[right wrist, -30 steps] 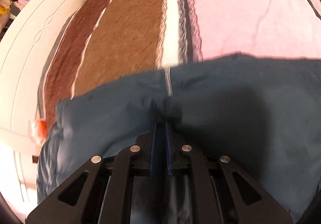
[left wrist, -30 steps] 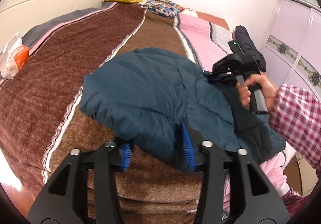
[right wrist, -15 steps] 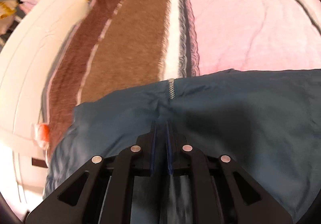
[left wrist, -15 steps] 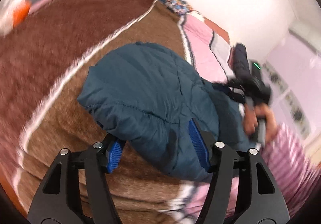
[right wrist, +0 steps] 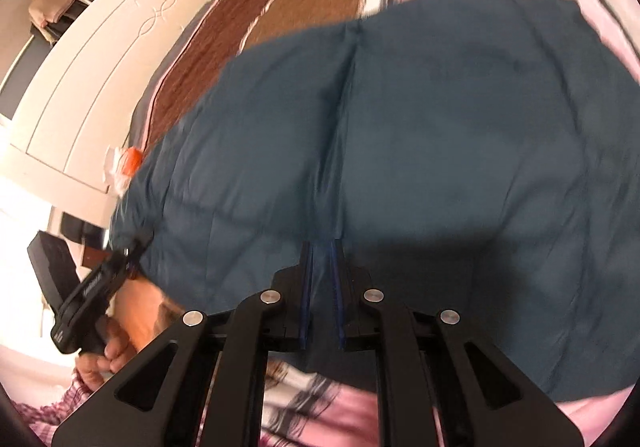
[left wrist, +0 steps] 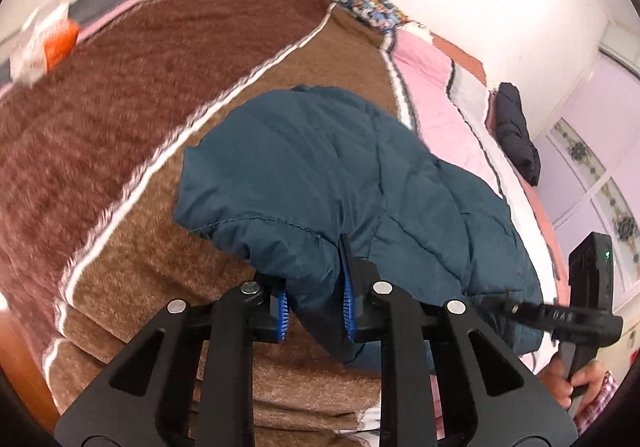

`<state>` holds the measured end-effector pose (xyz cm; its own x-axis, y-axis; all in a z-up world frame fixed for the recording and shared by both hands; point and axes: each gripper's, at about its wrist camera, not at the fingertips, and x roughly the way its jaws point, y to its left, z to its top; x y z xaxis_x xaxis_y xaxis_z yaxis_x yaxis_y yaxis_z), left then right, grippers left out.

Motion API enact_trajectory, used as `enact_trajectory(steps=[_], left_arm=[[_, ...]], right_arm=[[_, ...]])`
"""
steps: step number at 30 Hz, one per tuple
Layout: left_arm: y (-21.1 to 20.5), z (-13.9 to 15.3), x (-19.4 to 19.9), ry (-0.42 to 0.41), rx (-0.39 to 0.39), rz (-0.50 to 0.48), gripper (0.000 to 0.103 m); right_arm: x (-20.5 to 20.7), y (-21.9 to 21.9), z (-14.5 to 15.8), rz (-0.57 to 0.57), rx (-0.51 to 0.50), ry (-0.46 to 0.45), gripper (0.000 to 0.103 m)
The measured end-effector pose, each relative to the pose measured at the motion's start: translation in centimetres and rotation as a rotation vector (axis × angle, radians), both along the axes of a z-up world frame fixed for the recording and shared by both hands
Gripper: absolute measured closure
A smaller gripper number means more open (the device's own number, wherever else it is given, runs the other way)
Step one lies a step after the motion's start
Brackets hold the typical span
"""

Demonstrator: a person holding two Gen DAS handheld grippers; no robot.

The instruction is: Fold large clothes

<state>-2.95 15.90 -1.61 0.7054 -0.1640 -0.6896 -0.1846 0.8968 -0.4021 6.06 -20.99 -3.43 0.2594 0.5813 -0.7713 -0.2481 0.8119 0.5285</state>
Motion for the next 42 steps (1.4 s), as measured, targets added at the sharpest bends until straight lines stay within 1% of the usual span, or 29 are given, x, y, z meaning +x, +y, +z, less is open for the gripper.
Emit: enact_trajectory(steps=[3,6,9,12,15,17,19,21,22,24,25,26,27,29,30,31,32,34,35,36,37,38,39,42], left_arm=[[-0.8,1.6,-0.4,-0.043,0.050,-0.030,0.084],[-2.0,3.3,-0.8,-0.090,0.111,-0.065,0.085],[-3.7,5.5,-1.2,-0.151,0.168,-0.103,0.085],[-6.3,7.7,-1.3,-0.215,0.211,-0.179,0.085],[-9.7,9.5,-1.7,-0.268,0.278,-0.278,0.085],[-11.6,10.3,-2.0,-0.303,0.315,-0.324,0.085],[-13.2,11.4,-2.1,-0.340,0.356,-0.354,0.085],[-14.2,12.2,-1.9,-0.354,0.353,-0.378,0.085],[-14.6,12.4,-1.8,-0.358,0.354,-0.390,0.085],[-15.4,12.8,-1.7,-0.366,0.353,-0.413,0.085],[-15.9,13.0,-1.8,-0.373,0.355,-0.429,0.085],[-16.3,13.1,-1.8,-0.377,0.357,-0.439,0.085],[-16.8,13.2,-1.9,-0.384,0.358,-0.457,0.085],[-18.0,13.4,-1.8,-0.396,0.356,-0.495,0.085],[-18.4,13.3,-2.0,-0.400,0.357,-0.507,0.086],[-19.2,13.4,-2.1,-0.406,0.359,-0.527,0.086],[-19.9,13.4,-2.0,-0.410,0.362,-0.546,0.086],[-21.5,13.3,-2.1,-0.415,0.369,-0.597,0.086],[-22.2,13.2,-2.2,-0.416,0.370,-0.621,0.086],[-23.1,12.9,-2.1,-0.415,0.371,-0.656,0.086],[-23.9,12.7,-2.1,-0.416,0.376,-0.682,0.086],[-25.0,12.3,-2.1,-0.415,0.383,-0.718,0.086],[-25.7,12.0,-2.2,-0.412,0.382,-0.739,0.086],[-28.4,10.7,-1.7,-0.378,0.354,-0.816,0.086]], right_arm=[[-1.9,0.1,-0.5,0.012,0.015,0.019,0.090],[-3.9,-0.6,-0.3,0.015,0.047,0.025,0.090],[-5.1,-1.1,-0.8,0.029,0.026,0.020,0.090],[-4.8,-1.2,-2.7,0.027,0.012,0.066,0.090],[-4.1,-0.9,-4.7,0.026,-0.002,0.083,0.090],[-3.5,-1.1,-5.6,0.025,0.009,0.100,0.092],[-3.4,-1.9,-5.5,0.025,0.029,0.117,0.092],[-3.9,-3.2,-4.2,0.027,0.058,0.088,0.092],[-4.7,-4.5,-3.2,0.015,0.081,0.052,0.092],[-5.9,-8.3,-0.4,-0.050,0.120,-0.038,0.092],[-6.4,-10.6,0.7,-0.100,0.118,-0.079,0.092],[-6.7,-12.6,1.3,-0.144,0.108,-0.105,0.092],[-7.2,-15.4,1.7,-0.212,0.089,-0.127,0.092],[-7.4,-19.9,1.4,-0.326,0.059,-0.129,0.091],[-7.5,-22.4,0.6,-0.392,0.056,-0.106,0.089],[-7.5,-23.8,-0.1,-0.420,0.073,-0.084,0.089],[-7.5,-24.6,-1.0,-0.433,0.102,-0.058,0.089],[-6.7,-25.0,-3.2,-0.422,0.150,-0.007,0.089],[-6.3,-24.6,-4.2,-0.407,0.168,0.011,0.089],[-6.3,-22.8,-4.8,-0.401,0.177,0.026,0.089],[-6.0,-22.5,-5.3,-0.400,0.183,0.037,0.089],[-6.3,-21.9,-5.6,-0.398,0.188,0.041,0.089],[-5.7,-20.9,-5.7,-0.394,0.190,0.038,0.089],[-5.7,-21.6,-5.7,-0.380,0.207,0.042,0.089]])
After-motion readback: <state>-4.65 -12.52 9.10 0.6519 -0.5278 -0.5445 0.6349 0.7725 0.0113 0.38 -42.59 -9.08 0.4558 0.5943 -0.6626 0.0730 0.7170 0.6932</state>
